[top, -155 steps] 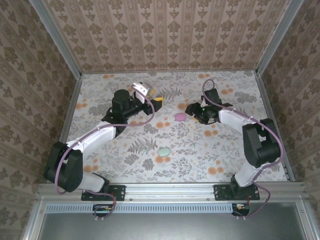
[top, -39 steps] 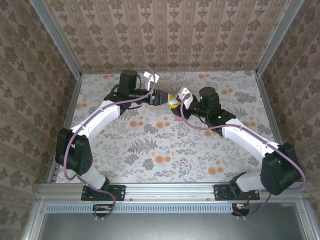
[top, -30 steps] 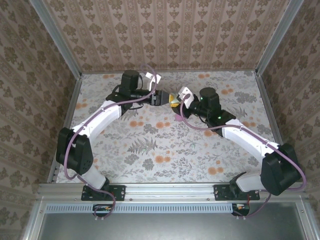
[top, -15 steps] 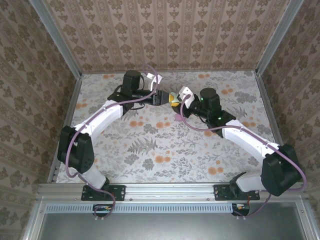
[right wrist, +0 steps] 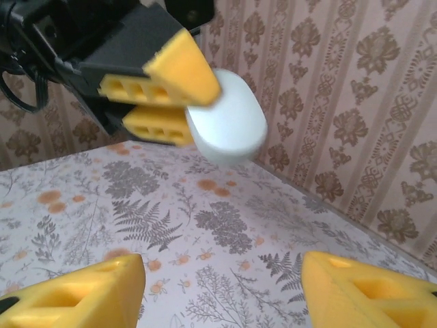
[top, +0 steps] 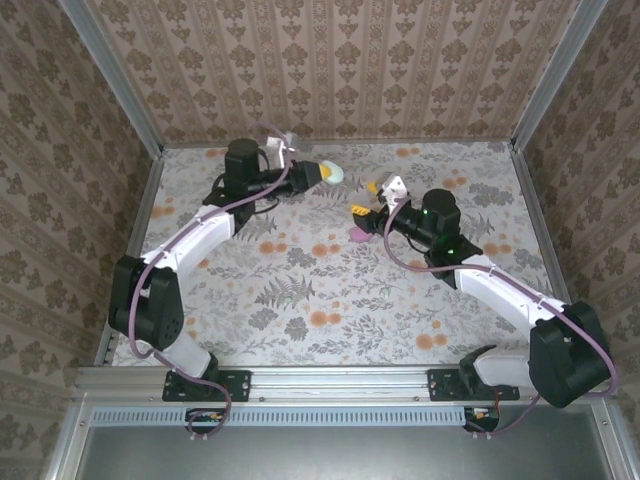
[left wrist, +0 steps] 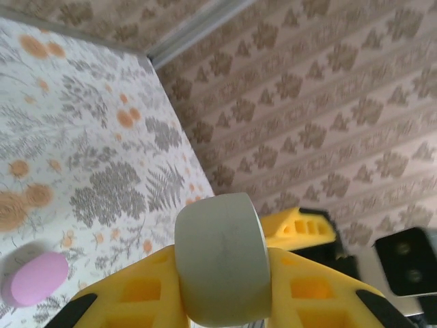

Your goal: Insert wireless bluetooth earbuds into charging case

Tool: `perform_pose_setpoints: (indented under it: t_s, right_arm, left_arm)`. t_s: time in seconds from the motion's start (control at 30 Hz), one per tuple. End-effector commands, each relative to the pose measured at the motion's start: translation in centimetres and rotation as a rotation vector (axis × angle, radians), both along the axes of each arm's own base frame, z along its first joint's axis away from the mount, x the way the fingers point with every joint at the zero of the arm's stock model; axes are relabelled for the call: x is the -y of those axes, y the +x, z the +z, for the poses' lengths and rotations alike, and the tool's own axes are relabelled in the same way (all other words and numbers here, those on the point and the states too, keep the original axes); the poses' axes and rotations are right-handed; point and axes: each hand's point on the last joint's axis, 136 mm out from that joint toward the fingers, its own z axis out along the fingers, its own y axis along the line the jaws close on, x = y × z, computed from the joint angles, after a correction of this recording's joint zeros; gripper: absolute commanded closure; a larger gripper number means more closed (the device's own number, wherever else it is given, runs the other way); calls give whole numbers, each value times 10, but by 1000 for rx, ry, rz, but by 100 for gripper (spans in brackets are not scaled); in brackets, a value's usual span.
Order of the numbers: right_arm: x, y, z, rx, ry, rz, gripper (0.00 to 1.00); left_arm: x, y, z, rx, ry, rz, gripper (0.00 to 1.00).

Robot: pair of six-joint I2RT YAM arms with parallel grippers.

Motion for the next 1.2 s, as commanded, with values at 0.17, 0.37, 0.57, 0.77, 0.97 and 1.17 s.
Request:
perform_pose_setpoints:
  t_s: [0.17,0.37,0.57,0.77,0.97,1.17]
  right_arm:
    - [-16,-3,59,166,138,143,38]
    - [-25,19,66,197,118,144,36]
    - [-45,22,69,184,101,278,39]
    - [-51,31,69,183,103,301,43]
    - [-56,28,73,184,109,345,43]
    - [-53,27,73,188,106,325,44]
  left_arm:
    - [1,-19,60,29,-129,-43,87]
    - [6,-33,68,39,-127,-100,87]
    - [9,-44,71,49,-121,-131,86]
    - [9,-47,72,49,-131,-140,86]
    - [8,-49,69,45,-126,-145,86]
    - [7,-48,68,47,-122,-139,86]
